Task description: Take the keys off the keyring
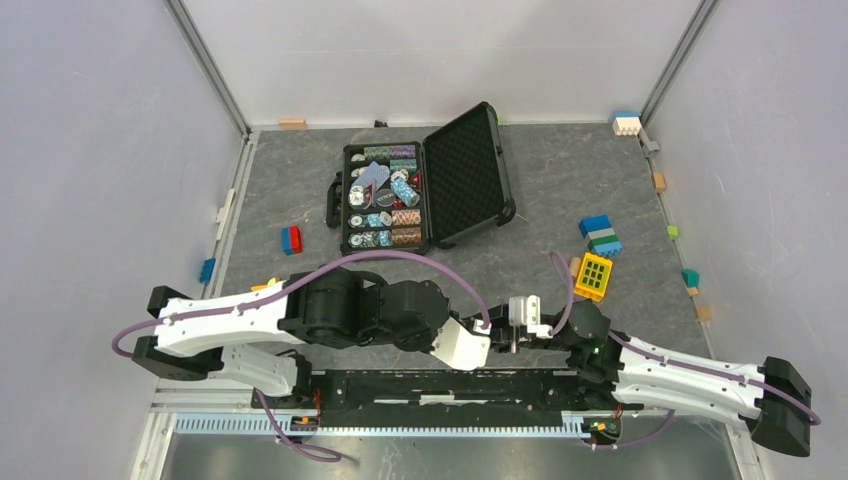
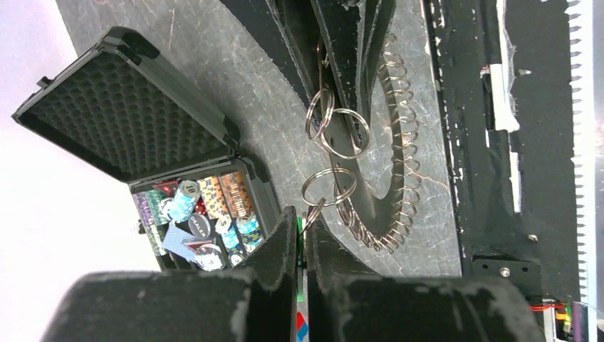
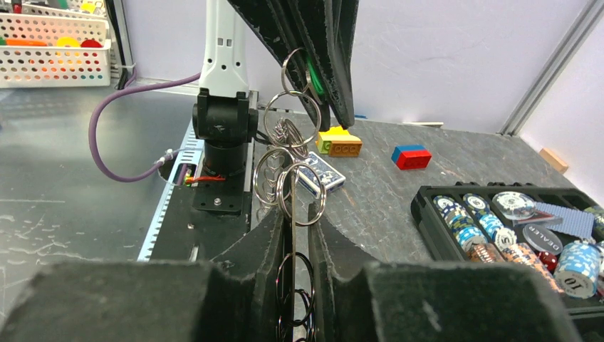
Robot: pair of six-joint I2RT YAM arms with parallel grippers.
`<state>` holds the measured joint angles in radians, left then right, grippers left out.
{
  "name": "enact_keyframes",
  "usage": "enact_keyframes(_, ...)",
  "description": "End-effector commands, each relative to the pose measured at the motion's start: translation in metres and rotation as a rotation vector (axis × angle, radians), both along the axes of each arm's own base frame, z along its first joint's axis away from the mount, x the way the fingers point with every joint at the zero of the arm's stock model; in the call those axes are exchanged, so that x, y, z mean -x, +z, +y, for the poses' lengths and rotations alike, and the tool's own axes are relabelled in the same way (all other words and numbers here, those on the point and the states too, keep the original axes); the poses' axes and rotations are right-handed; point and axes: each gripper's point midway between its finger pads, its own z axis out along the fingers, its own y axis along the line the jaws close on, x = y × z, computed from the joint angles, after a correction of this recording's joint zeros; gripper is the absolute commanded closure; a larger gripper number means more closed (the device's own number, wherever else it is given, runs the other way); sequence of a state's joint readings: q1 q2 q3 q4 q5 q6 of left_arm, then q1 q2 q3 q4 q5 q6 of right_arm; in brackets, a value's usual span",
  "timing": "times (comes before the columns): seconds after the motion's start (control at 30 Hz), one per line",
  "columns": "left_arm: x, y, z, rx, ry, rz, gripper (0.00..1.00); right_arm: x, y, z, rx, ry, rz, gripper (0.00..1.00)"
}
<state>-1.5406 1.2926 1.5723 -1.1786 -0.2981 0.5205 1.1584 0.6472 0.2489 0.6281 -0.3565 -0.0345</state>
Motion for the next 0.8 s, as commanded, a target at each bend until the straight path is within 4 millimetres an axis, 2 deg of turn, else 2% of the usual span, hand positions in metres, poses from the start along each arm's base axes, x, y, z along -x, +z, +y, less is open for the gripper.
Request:
enact_keyframes(0.0,0.015,0.017,0.001,0.080,-0.044,0.071,0.98,0.005,0.025,0.002,-0.026,0.028,-0.101,0.87)
enact_keyframes(0.27,0.031,0.012,0.008,0.053,-0.080,0.154,0.98,0.001,0.028,0.005,0.013,0.017,-0.189,0.78)
enact_keyframes(0.4,0.032,0.011,0.012,0.057,-0.056,0.173,0.98,0.002,0.029,0.005,0.025,0.023,-0.231,0.69)
enact_keyframes(0.5,0.027,0.009,0.016,0.064,-0.013,0.158,0.98,0.001,0.030,0.002,0.042,0.012,-0.250,0.56)
enact_keyframes(0.6,0.013,0.007,0.018,0.089,0.071,0.113,0.98,-0.001,0.031,-0.002,0.048,-0.006,-0.261,0.43)
enact_keyframes(0.77,0.001,0.011,0.016,0.158,0.159,0.102,0.98,-0.005,0.035,-0.010,0.035,-0.052,-0.255,0.35)
